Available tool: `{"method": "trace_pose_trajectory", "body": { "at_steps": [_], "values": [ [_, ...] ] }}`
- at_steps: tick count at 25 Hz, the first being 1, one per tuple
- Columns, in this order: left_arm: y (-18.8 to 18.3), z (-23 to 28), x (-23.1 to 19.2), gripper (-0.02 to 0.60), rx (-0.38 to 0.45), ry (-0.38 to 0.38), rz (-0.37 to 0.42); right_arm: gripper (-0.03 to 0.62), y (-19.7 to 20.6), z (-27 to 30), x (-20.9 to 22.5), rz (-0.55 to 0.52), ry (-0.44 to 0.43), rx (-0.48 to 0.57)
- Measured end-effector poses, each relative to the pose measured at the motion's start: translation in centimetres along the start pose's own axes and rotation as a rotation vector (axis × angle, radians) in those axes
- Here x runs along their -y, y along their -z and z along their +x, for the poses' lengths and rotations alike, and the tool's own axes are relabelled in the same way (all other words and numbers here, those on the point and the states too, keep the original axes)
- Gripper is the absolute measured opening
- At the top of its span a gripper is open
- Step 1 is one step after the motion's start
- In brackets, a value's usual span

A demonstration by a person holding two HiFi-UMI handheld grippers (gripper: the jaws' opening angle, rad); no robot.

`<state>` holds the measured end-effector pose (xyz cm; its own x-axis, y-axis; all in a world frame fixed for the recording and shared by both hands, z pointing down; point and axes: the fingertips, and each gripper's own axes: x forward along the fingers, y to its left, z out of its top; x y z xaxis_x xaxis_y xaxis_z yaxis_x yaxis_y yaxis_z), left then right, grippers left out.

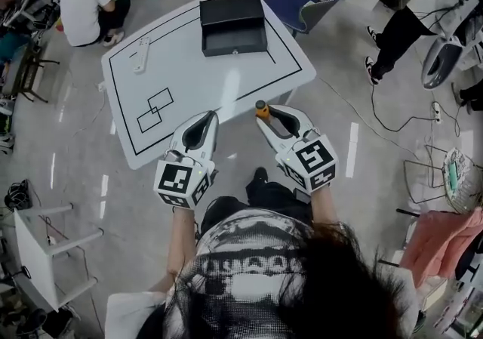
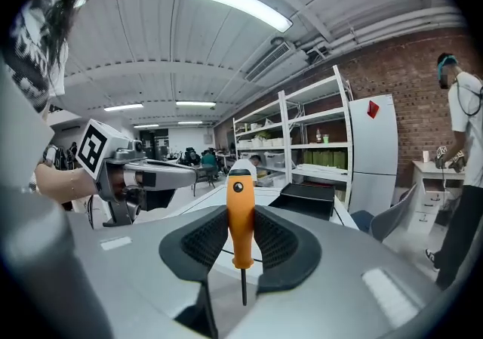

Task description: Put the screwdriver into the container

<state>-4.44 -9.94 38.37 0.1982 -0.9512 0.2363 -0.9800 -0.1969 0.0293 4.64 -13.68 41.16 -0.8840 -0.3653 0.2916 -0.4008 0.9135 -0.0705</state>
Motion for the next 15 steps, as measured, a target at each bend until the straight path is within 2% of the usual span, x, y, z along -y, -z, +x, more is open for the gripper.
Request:
{"method": "trace_pose_trajectory", "body": {
  "at_steps": [8,15],
  "values": [
    [-0.5,1.9,-0.1,0.0,-0.009,-0.055,0.005,0.11,0.1,1.5,2.4,-0.001,-0.063,0.012],
    [-0.5,2.8,0.0,0.0,-0.024,-0.072,0.009,0.11,0.6,1.3,3.5,0.006,-0.064,0.007]
  ]
}}
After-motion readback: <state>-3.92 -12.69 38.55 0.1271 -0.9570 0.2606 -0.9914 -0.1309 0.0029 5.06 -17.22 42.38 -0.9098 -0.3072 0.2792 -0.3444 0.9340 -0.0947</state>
